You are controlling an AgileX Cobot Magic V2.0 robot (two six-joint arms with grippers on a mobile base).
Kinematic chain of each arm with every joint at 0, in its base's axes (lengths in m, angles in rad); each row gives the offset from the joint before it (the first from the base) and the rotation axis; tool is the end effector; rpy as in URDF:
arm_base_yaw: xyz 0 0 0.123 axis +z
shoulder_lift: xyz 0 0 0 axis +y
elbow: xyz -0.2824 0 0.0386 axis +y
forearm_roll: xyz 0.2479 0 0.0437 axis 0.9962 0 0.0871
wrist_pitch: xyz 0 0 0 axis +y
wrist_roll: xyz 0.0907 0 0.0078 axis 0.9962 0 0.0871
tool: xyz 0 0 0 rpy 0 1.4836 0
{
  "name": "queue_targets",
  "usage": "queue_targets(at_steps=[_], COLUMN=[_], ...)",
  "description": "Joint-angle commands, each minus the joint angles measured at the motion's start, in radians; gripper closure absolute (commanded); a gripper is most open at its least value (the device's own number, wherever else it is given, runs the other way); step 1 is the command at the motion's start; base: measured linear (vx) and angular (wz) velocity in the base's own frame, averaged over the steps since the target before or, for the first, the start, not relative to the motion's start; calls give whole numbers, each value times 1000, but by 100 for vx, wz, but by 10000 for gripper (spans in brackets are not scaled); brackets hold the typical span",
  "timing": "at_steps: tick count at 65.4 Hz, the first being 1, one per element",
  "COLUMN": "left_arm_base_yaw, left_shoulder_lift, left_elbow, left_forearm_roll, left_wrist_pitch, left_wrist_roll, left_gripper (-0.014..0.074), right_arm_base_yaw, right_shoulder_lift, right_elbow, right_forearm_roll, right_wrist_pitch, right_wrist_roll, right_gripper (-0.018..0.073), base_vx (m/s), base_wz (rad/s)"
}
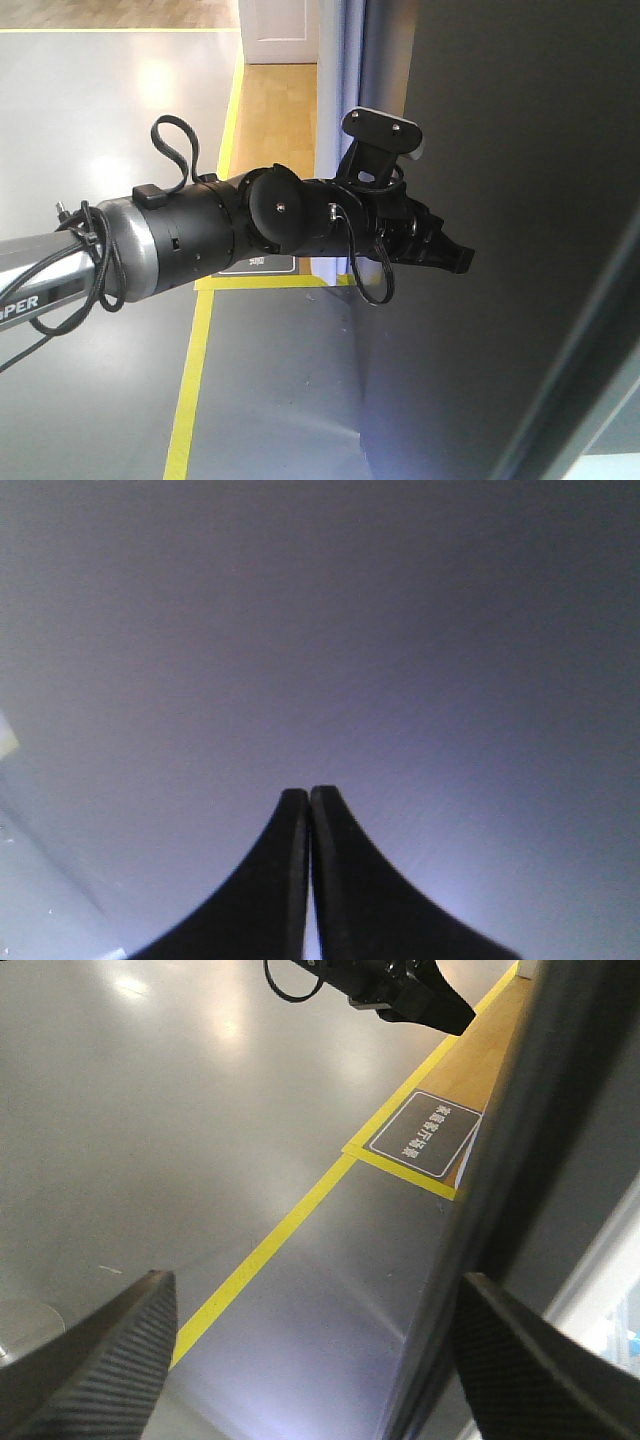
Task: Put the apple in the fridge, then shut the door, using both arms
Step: 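Swing the left arm toward the outer face of the refrigerator door, then push the refrigerator door closed with the left gripper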
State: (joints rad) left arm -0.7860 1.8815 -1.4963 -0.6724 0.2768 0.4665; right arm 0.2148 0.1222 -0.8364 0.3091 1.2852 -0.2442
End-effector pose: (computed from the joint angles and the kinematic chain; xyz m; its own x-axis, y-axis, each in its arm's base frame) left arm 0.3050 -0.3274 0.2830 -0.4921 0.2334 -0.8386 0.7229 0.6463 -0.2443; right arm -0.0441 0.0176 0.3516 -0.3671 -0.2307 -0.9011 -0.5207 0.8537 -0.0064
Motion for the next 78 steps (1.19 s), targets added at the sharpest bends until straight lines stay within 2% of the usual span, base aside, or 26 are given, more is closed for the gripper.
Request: queue_targets(at_steps=[1, 20, 32, 43, 78], left_arm_base_yaw=[-4, -4, -46, -83, -92], left_shoulder_lift=[-56, -56, -39, 56, 299], left_elbow=[-33, -33, -50, -205, -589], left_forearm_roll=[-23, -102, -105, -102, -100], left_wrist_pitch=[-50, -22, -113, -90, -67], left_wrist_roll=[0, 1, 26, 48, 52], left_gripper=[602, 602, 602, 602, 602], right_arm_base_yaw=[-3, -3, -3, -3, -3], right_shoulder_lift=[18, 18, 18, 18, 18], right_elbow=[-17, -17, -17, -17, -17], right_forearm_roll=[10, 10, 10, 10, 10], right_wrist_pitch=[3, 3, 3, 3, 3], right_wrist_roll=[-7, -7, -7, -7, -7], right_gripper=[20, 20, 20, 20, 20], base_vx=[0, 0, 0, 0, 0], base_wz=[0, 0, 0, 0, 0])
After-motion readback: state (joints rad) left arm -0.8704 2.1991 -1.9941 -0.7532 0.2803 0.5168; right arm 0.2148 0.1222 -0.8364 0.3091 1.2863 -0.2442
